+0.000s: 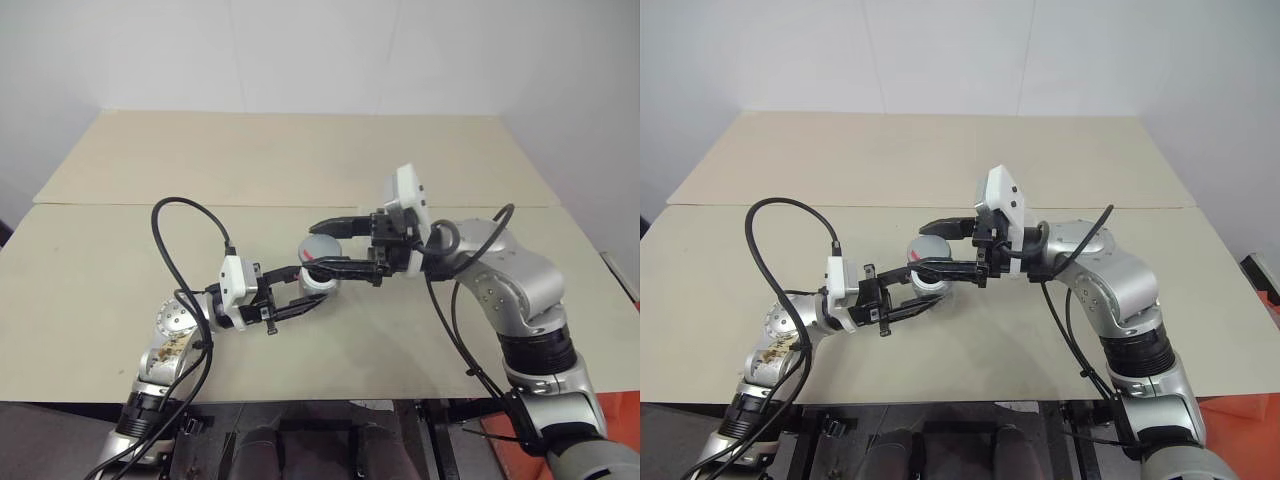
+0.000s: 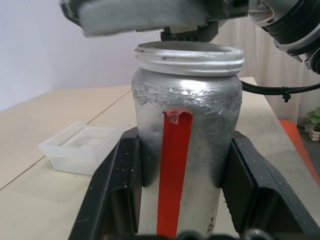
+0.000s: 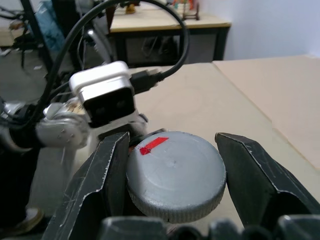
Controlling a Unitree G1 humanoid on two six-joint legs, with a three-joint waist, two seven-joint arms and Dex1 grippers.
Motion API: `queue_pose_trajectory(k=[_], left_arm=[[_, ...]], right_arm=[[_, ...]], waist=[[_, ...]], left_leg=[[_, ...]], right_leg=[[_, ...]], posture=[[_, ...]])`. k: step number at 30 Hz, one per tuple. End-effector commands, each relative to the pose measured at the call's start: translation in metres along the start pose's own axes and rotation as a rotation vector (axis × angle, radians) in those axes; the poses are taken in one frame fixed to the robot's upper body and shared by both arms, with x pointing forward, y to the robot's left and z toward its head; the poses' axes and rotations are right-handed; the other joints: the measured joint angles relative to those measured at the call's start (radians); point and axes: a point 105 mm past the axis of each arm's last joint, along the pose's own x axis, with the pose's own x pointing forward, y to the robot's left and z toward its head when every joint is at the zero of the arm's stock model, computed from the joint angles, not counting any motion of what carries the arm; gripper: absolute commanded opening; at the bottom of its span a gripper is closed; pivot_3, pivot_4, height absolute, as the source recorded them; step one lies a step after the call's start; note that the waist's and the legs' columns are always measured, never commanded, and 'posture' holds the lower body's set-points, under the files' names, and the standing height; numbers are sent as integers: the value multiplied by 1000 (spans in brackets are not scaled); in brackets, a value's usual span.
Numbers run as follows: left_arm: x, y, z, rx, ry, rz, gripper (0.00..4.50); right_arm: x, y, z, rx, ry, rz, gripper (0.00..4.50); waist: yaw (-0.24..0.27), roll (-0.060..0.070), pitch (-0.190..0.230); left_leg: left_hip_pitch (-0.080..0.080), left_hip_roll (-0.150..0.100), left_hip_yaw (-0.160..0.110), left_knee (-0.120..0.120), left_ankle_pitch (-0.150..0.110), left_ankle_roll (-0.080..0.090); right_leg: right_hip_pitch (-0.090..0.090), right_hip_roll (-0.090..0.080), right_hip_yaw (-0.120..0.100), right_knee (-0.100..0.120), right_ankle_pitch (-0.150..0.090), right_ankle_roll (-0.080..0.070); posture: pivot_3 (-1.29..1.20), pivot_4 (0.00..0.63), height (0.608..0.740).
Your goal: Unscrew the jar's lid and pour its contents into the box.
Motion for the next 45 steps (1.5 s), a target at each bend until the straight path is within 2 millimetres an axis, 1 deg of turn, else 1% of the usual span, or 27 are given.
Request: queue_pose_trajectory(k=[1,3,5,7,10,14,18,21,23,25,27,28,29,33,35,37,40,42,45], left_arm=[[0,4,15,40,-40,31,1853],[-1,7,17,45,-36,51,1853],[-3,11,18,33,-33,78,1853],[-4,19,20,2,-36,117,1853],[-3,30,20,4,-24,154,1853],[-3,42,12,46,40,176,1853],[-3,47,12,48,47,175,1853],[-2,48,11,51,51,171,1853],[0,49,10,47,53,174,1853],[2,50,9,43,53,176,1853],[4,51,9,43,55,177,1853],[5,52,8,48,64,185,1853],[6,54,7,47,71,194,1853],[13,66,0,70,122,246,1853],[23,78,-5,104,180,274,1853],[36,92,-8,125,226,303,1853],[59,113,-9,130,272,330,1853],[73,126,-10,133,296,353,1853],[97,141,-12,193,351,385,1853]], right_arm=[[-25,-21,17,-60,-36,-186,2702],[-42,-30,13,-56,-4,-297,2702],[-60,-33,-1,-73,90,-382,2702],[-77,-33,-17,-30,170,-458,2702],[-96,-25,-53,56,325,-549,2702],[-114,-4,-103,146,550,-611,2702],[-128,5,-130,254,643,-699,2702],[-136,7,-140,267,711,-731,2702],[-138,9,-141,270,716,-734,2702],[-137,9,-138,252,712,-727,3423],[-137,6,-134,248,697,-738,3908],[-137,6,-131,244,695,-738,4305],[-137,5,-127,233,693,-735,4488],[-139,-1,-115,175,693,-773,4488],[-139,-12,-103,155,649,-829,4488],[-135,-18,-91,128,603,-847,4488],[-124,-22,-77,89,549,-832,4488],[-118,-23,-73,80,527,-831,4488],[-111,-25,-68,65,489,-839,4488]], waist=[[3,0,0],[7,0,0],[11,0,0],[14,0,0],[13,0,0],[11,0,0],[0,0,0],[0,0,0],[0,0,0],[2,0,0],[3,0,0],[3,0,0],[4,0,0],[4,-1,0],[4,-1,0],[6,-1,0],[14,-1,1],[19,-1,1],[22,-1,1]], left_leg=[[0,0,0,0,0,0],[0,0,0,0,0,0],[-1,0,0,0,0,0],[-1,0,0,0,0,0],[-1,0,0,0,0,1],[-1,-1,0,0,0,1],[-1,-1,0,0,0,1],[-1,-1,0,0,0,1],[0,-1,0,0,0,1],[0,-1,0,0,0,1],[0,-1,0,0,0,1],[-1,-1,0,0,0,1],[-1,-1,0,0,0,1],[-1,-1,-1,0,0,1],[0,-1,-1,0,0,1],[-1,-2,-1,1,0,1],[-1,-2,-2,1,0,1],[-3,-3,-2,1,0,1],[-6,-4,-3,1,-1,2]], right_leg=[[0,0,0,0,0,0],[0,0,0,0,0,0],[0,0,0,-1,0,0],[0,-1,0,-2,0,0],[0,0,0,-2,0,0],[0,0,0,-1,0,0],[0,0,1,-1,0,0],[0,0,1,-1,0,0],[1,0,1,-2,0,1],[1,0,1,-2,0,1],[1,0,1,-2,0,1],[1,0,1,-2,0,1],[1,0,1,-2,0,1],[1,0,1,-2,0,1],[1,0,1,-2,0,1],[1,0,1,-2,0,1],[1,0,1,-3,0,2],[1,0,0,-4,1,2],[-1,0,0,-5,0,3]], posture=[[0,150,740],[0,150,740],[0,150,740],[0,150,740],[0,150,740],[0,150,740],[0,150,740],[0,150,740],[0,150,740],[0,150,740],[0,150,740],[0,150,740],[0,150,740],[0,150,740],[0,150,740],[0,150,740],[0,150,740],[0,150,740],[0,150,740]])
